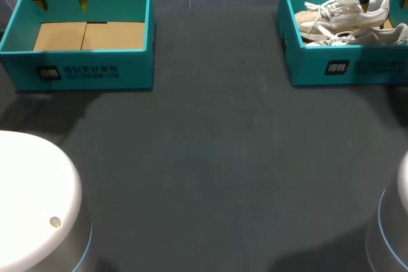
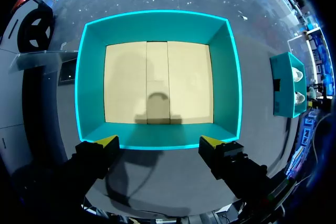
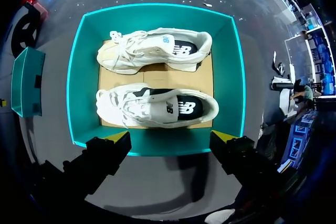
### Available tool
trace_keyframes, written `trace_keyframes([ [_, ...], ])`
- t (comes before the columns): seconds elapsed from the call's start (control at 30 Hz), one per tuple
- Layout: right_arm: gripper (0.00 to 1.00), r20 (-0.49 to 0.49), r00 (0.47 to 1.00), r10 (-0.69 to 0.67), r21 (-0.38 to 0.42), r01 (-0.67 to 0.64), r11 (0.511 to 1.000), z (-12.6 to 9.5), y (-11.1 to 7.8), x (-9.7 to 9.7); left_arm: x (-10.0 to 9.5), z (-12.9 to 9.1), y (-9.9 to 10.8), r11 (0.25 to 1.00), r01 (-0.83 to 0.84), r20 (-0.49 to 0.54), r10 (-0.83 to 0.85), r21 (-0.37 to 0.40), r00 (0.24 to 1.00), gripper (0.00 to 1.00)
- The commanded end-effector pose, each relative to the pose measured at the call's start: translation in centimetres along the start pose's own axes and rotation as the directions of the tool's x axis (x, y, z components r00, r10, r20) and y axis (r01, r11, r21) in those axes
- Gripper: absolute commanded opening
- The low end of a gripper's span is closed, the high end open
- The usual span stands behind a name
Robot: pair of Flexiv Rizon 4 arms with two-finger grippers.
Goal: Take the shoe out of the shoebox, open the shoe tongue, remove and reinsert the insole, then place the shoe into the shoebox
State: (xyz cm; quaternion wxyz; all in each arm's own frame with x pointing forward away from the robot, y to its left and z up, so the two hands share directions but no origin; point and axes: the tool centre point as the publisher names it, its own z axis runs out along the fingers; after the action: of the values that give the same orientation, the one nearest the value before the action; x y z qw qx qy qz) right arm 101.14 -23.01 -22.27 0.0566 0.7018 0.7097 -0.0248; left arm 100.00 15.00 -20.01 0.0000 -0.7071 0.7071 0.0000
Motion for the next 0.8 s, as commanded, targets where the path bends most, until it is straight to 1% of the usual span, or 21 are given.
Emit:
trace_keyframes([
  [0.03, 1.0, 0.001, 1.0, 0.007, -0.005, -0.007, 1.0, 1.3, 0.3, -1.3, 0.0, 0.0, 0.0, 1.0, 0.0, 0.0, 0.0, 0.0, 1.0, 1.0],
  [0.07, 1.0, 0.002, 1.0, 0.007, -0.005, -0.007, 1.0, 1.5, 0.3, -1.7, 0.0, 0.0, 0.0, 1.0, 0.0, 0.0, 0.0, 0.0, 1.0, 1.0],
  [0.17, 0.93, 0.01, 1.0, 0.013, -0.009, -0.013, 1.0, 2.1, 0.4, -2.7, 0.0, 0.0, 0.0, 1.0, 0.0, 0.0, 0.0, 0.0, 1.0, 1.0],
  [0.33, 0.84, 0.02, 1.0, 0.019, -0.016, -0.019, 1.0, 3.4, 0.4, -3.9, 0.0, 0.0, 0.0, 1.0, 0.0, 0.0, 0.0, 0.0, 1.0, 1.0],
  [0.4, 0.78, 0.021, 1.0, 0.019, -0.022, -0.018, 1.0, 3.9, 0.4, -4.3, 0.0, 0.0, 0.0, 1.0, 0.0, 0.0, 0.0, 0.0, 1.0, 1.0],
  [0.5, 0.8, 0.006, 1.0, 0.025, -0.03, -0.025, 0.999, 4.6, 0.4, -4.9, 0.0, 0.0, 0.0, 1.0, 0.0, 0.0, 0.0, 0.0, 1.0, 1.0],
  [0.8, 0.78, -0.008, 1.0, 0.029, -0.036, -0.029, 0.999, 6.6, 0.3, -6.1, 0.0, 0.0, 0.0, 1.0, 0.0, 0.0, 0.0, 0.0, 1.0, 1.0],
])
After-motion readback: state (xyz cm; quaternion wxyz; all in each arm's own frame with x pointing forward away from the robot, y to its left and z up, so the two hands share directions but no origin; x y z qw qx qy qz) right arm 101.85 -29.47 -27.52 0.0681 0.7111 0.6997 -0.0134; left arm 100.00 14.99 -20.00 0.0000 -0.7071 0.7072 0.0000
